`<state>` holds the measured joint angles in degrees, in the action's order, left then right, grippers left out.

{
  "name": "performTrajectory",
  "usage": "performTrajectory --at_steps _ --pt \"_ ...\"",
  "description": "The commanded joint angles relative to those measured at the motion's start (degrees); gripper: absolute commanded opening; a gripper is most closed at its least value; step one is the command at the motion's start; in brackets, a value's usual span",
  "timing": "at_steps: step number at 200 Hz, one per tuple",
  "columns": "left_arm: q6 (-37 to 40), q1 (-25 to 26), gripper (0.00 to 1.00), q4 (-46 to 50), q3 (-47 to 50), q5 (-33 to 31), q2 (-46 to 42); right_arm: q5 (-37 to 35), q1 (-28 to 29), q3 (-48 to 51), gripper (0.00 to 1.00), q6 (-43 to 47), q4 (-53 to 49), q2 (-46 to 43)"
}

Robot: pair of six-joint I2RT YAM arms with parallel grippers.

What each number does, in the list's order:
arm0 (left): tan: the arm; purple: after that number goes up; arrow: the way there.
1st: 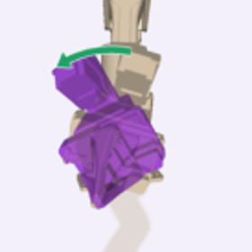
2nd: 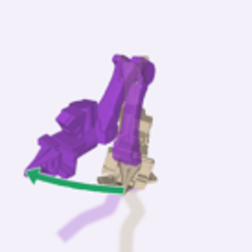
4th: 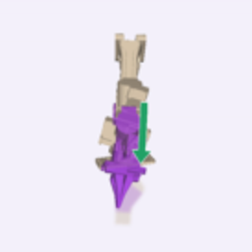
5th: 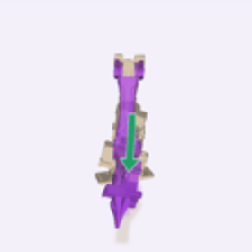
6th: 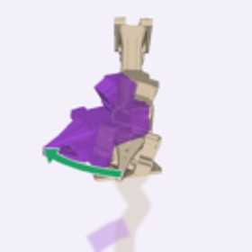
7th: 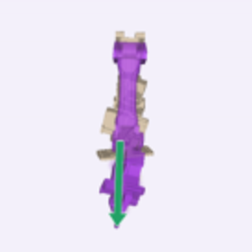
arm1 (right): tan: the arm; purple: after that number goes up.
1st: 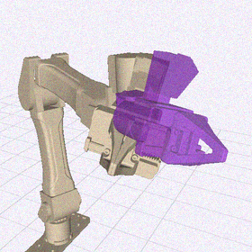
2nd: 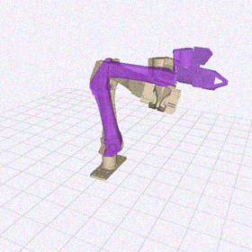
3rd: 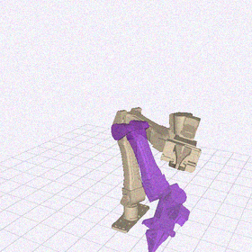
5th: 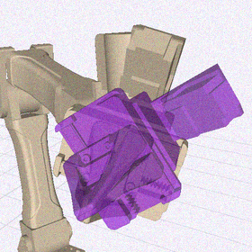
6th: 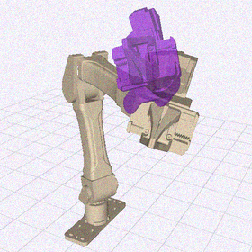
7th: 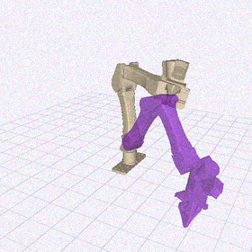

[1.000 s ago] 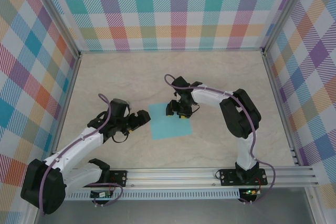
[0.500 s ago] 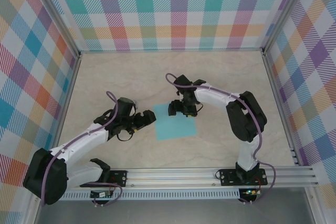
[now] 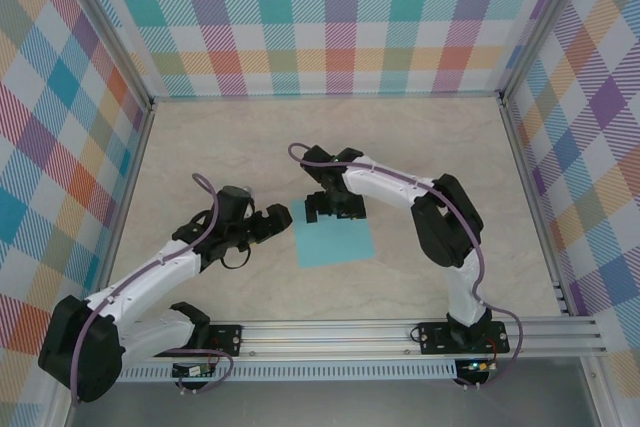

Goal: Fold a paper plane with a square sheet of paper (pick it up from the middle)
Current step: First fold in half a square sheet of paper at the center of the table.

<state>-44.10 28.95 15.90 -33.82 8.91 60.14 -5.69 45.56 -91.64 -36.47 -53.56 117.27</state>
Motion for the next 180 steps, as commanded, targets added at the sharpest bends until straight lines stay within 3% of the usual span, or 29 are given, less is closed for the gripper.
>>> performTrajectory --at_steps 1,105,180 --pt "-0.5 -0.6 0.98 0.8 1.5 -0.8 -1.2 0.6 0.0 -2.3 0.98 -1.3 -3.0 1.9" --pt "0.1 -0.9 1.00 0.5 1.4 1.3 0.9 2.1 0.3 -8.4 1.00 -0.2 -6.5 9.2" --pt "0.7 -0.9 1.00 0.7 0.6 1.5 1.2 1.9 1.3 -5.1 1.00 -0.3 -6.2 14.5"
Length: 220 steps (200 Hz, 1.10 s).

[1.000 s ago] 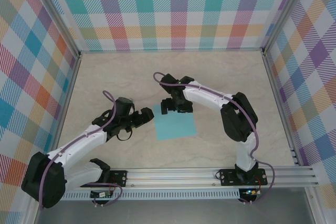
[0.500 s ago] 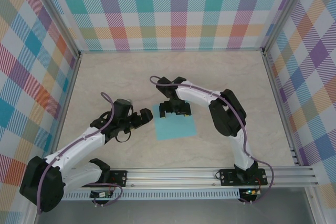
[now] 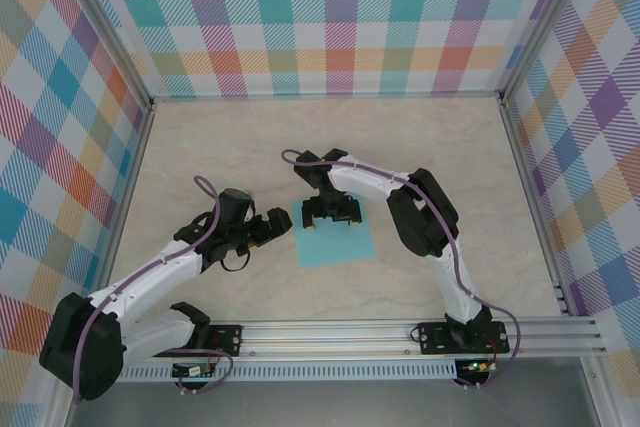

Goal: Fold a paper plane with a square sheet of paper (pick it up from the middle)
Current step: First fold in half a square sheet of paper at the center of the table.

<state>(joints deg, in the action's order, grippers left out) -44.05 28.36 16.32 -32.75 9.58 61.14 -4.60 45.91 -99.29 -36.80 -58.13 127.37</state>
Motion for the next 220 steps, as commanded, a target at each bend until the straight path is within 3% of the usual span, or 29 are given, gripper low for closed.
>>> performTrajectory --at_steps 1,158,198,220 --pt "0.7 -0.3 1.00 0.3 -0.4 0.8 0.2 0.8 1.0 2.6 1.00 0.0 -1.5 4.4" --pt "0.5 -0.3 1.00 1.3 -1.4 1.4 0.9 -0.1 1.1 0.7 0.93 0.0 -2.4 3.9" --pt "0.5 -0.3 1.00 2.0 -1.2 1.1 -0.2 -0.6 1.0 0.2 0.86 -0.4 -2.1 1.5" --pt "0.5 -0.4 1.00 2.6 -1.1 0.5 -1.0 -1.3 1.0 0.3 0.71 -0.6 -1.5 -1.1"
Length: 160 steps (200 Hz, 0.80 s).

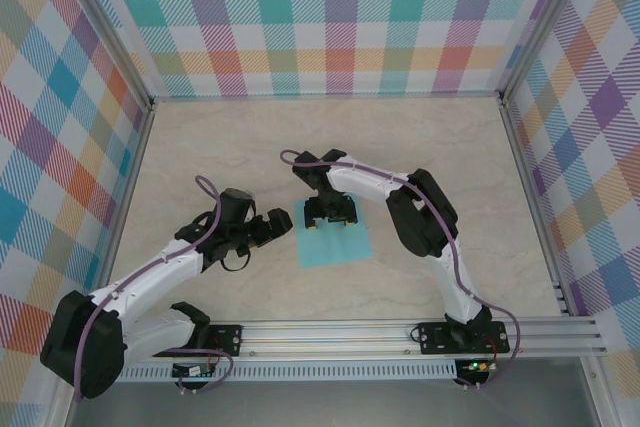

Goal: Fold a paper plane with a square sheet of paper (pick it up from the middle)
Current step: First fold in half a square sheet of paper at the center of the table.

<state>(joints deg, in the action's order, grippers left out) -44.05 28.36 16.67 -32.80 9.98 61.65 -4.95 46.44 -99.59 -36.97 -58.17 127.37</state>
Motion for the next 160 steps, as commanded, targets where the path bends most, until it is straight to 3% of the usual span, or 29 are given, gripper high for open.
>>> performTrajectory --at_steps 1,21,47,76,104,132,160 --pt "0.4 -0.4 1.00 2.3 -1.0 0.1 -1.6 -1.0 0.5 0.7 0.71 -0.5 -1.5 -1.2" --pt "0.4 -0.4 1.00 3.1 -1.1 -0.5 -2.2 -1.9 0.4 0.6 0.56 -0.6 -1.6 -3.2" --pt "0.3 -0.4 1.00 3.8 -1.2 -0.9 -2.7 -1.7 0.5 2.0 0.47 -0.5 -0.8 -6.9" --pt "-0.7 -0.6 1.00 3.9 -1.3 -0.7 -2.8 2.6 -0.2 6.6 0.31 0.0 4.3 -12.9" --pt "-1.5 -1.6 1.00 2.6 -1.2 2.4 -1.6 13.6 -2.2 11.7 0.30 0.7 11.8 -18.0" --pt "-2.2 -3.7 1.00 -2.8 -1.0 9.3 0.5 32.9 -6.5 21.7 0.33 -1.9 29.9 -23.9" --pt "-3.3 -4.7 0.98 -6.6 -1.8 14.4 3.6 42.9 -10.4 28.3 0.36 -5.1 42.0 -25.2"
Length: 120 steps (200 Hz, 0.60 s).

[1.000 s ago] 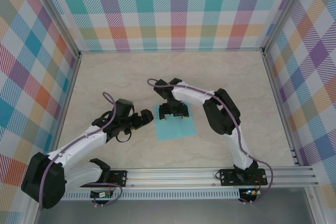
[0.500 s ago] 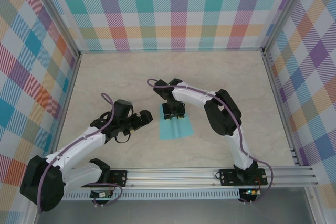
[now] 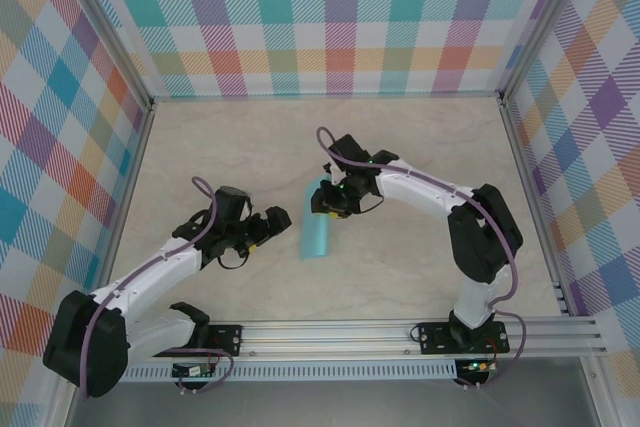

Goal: Fold a paper plane with a square sheet of paper (pick it up from the middle)
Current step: First fold in half a square sheet of paper at the center of the table.

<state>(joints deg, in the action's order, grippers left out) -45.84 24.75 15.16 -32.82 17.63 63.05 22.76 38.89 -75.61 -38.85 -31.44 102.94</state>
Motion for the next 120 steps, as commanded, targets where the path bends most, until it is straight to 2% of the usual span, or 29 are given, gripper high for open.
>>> performTrajectory --at_steps 1,30,78,120 --pt "-1.5 -1.0 0.97 -5.2 -1.8 6.9 2.3 15.4 -3.0 4.4 0.36 -3.3 15.4 -0.6" --pt "-2.5 -1.0 0.94 -9.2 -2.2 10.6 6.6 16.2 -5.1 5.6 0.37 -2.9 15.1 2.5" --pt "-3.7 -0.2 0.86 -13.2 -2.8 11.9 13.4 13.5 -6.1 5.5 0.41 0.1 11.9 6.7" --pt "-3.3 1.4 0.84 -13.4 -4.2 11.7 17.9 9.9 -6.7 5.1 0.52 2.6 8.1 7.6"
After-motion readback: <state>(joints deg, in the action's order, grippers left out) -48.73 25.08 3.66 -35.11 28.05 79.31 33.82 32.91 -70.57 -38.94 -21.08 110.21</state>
